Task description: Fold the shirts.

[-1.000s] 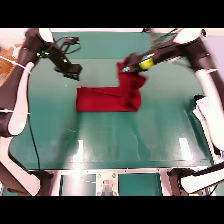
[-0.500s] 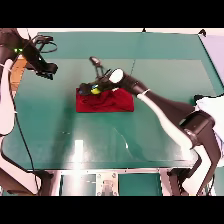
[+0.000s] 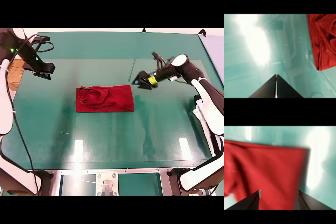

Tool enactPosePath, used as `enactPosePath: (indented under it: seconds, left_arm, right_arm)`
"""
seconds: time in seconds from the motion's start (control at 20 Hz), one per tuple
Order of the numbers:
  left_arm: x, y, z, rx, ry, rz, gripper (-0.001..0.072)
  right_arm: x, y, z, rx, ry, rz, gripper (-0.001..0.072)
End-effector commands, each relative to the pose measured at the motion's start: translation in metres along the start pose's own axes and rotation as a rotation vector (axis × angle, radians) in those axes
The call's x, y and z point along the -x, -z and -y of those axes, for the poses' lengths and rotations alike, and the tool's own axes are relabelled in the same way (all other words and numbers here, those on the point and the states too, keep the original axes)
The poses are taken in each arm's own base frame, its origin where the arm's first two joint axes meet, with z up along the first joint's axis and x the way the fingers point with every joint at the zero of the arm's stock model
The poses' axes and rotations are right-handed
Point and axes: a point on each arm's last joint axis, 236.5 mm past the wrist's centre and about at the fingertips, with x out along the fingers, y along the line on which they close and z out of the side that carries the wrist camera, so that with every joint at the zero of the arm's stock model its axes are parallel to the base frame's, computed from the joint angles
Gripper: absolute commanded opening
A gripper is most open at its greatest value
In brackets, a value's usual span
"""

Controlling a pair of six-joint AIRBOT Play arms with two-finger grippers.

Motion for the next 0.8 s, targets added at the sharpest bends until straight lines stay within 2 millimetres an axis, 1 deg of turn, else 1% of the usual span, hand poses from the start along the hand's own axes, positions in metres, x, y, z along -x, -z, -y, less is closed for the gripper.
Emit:
enactPosePath:
  seconds: [0.0,0.1,0.15,0.2,0.25,0.35,0.4,0.45,0.5,0.55,0.6,0.65,0.7,0.75]
  left_arm:
    - [0.0,-0.001,0.004,0.004,0.019,0.005,0.0028]
    - [0.0,-0.001,0.005,0.003,0.023,0.006,0.0028]
    - [0.0,-0.001,0.006,0.003,0.026,0.006,0.0028]
    - [0.0,-0.001,0.007,0.003,0.03,0.007,0.0028]
    - [0.0,-0.001,0.007,0.003,0.03,0.007,0.0028]
    - [0.0,-0.001,0.007,0.002,0.031,0.004,0.0028]
    - [0.0,0.0,0.007,0.002,0.032,0.0,0.0028]
    - [0.0,0.001,0.007,0.002,0.032,-0.002,0.0028]
    - [0.0,0.0,0.007,0.002,0.032,-0.001,0.0028]
    - [0.0,0.001,0.007,0.002,0.032,-0.002,0.0028]
    - [0.0,0.001,0.007,0.002,0.033,-0.004,0.0028]
    - [0.0,0.001,0.007,0.002,0.033,-0.004,0.0028]
    - [0.0,0.001,0.007,0.002,0.034,-0.004,0.0028]
    - [0.001,0.001,0.008,0.001,0.038,-0.003,0.0028]
  right_arm:
    - [-0.022,0.031,0.031,-0.121,-0.072,-0.076,0.0537]
    - [-0.051,0.043,0.021,-0.129,-0.111,-0.124,0.0537]
    - [-0.064,0.049,0.012,-0.122,-0.131,-0.144,0.0537]
    - [-0.076,0.053,0.001,-0.117,-0.157,-0.158,0.0536]
    - [-0.087,0.055,-0.013,-0.109,-0.189,-0.157,0.0509]
    - [-0.099,0.056,-0.036,-0.084,-0.228,-0.138,0.0271]
    - [-0.1,0.054,-0.047,-0.066,-0.252,-0.131,0.01]
    - [-0.095,0.049,-0.06,-0.043,-0.281,-0.122,0.0017]
    - [-0.085,0.041,-0.074,-0.011,-0.304,-0.11,0.0015]
    - [-0.068,0.03,-0.088,0.024,-0.324,-0.082,0.0014]
    - [-0.041,0.014,-0.107,0.064,-0.348,-0.037,0.0014]
    - [-0.009,-0.002,-0.123,0.111,-0.366,0.019,0.0014]
    - [0.031,-0.018,-0.137,0.154,-0.368,0.088,0.0014]
    - [0.074,-0.034,-0.146,0.193,-0.36,0.166,0.0014]
